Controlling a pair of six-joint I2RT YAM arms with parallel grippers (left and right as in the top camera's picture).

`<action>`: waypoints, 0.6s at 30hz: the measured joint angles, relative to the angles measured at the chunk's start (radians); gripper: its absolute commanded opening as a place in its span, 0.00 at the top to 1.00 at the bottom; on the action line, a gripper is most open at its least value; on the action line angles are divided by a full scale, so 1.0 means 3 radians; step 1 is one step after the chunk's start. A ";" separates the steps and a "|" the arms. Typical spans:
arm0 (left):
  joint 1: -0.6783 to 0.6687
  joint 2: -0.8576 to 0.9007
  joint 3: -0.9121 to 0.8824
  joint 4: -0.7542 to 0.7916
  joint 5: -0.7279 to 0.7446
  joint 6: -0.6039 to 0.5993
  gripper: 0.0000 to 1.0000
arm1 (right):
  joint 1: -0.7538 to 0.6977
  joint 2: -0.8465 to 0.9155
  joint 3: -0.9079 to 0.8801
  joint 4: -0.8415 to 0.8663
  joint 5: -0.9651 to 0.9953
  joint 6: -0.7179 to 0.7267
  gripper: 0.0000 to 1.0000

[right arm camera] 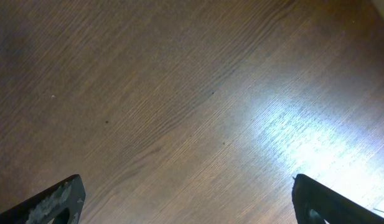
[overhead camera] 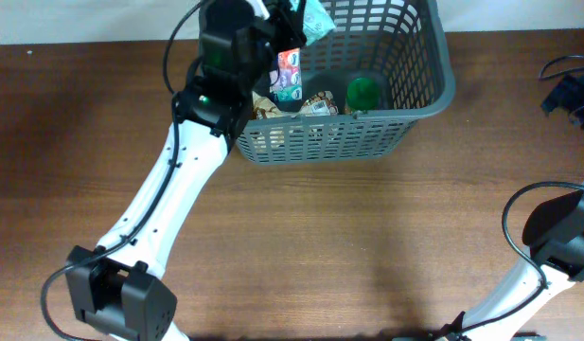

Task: Pack container
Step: 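Lift the green pouch and place it into the basket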

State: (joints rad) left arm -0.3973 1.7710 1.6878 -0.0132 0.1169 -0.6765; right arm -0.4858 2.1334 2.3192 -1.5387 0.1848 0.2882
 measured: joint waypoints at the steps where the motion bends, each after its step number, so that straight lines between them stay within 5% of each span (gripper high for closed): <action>1: 0.0000 0.0005 0.0018 -0.0034 0.0000 0.0006 0.98 | 0.0000 0.0000 0.0000 0.0001 0.0000 -0.0003 0.01; 11: 0.0004 0.0163 0.0090 -0.1064 -0.0280 0.0605 0.98 | 0.0000 0.0000 0.0000 0.0000 0.0000 0.0000 0.01; 18: 0.0004 0.0362 0.0090 -0.1286 -0.0356 0.0785 0.93 | 0.0000 0.0000 0.0000 0.0001 0.0000 -0.0003 0.01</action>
State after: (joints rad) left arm -0.3962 1.8797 1.7149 -0.3988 0.0101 -0.4412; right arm -0.4858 2.1334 2.3192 -1.5383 0.1848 0.2874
